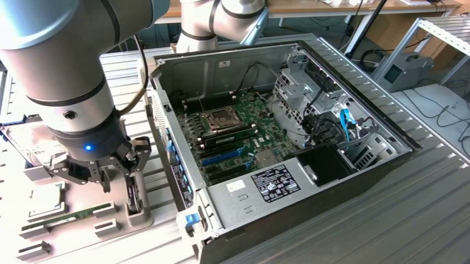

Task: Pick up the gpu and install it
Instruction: 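Pick up the gpu and move the gpu toward the slot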

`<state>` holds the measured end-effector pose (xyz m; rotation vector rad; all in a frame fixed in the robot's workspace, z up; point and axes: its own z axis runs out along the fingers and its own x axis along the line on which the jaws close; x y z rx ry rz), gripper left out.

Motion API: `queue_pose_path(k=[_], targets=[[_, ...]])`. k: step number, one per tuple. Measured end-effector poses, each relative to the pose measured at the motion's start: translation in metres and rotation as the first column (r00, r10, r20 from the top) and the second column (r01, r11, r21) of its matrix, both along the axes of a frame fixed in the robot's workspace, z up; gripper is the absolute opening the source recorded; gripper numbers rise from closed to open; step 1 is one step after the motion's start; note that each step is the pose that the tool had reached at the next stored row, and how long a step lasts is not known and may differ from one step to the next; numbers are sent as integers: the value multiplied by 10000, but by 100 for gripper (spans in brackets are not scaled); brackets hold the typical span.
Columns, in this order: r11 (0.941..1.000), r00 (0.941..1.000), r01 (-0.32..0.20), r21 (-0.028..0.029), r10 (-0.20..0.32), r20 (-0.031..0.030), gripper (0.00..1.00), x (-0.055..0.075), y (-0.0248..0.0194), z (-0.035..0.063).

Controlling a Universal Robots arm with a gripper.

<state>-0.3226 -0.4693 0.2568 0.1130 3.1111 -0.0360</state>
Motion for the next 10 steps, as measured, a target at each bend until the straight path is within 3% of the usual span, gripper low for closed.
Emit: queue_pose_path(k=[10], targets=[[10000,10000,-4,-16,4,-8,42,2,1,-26]])
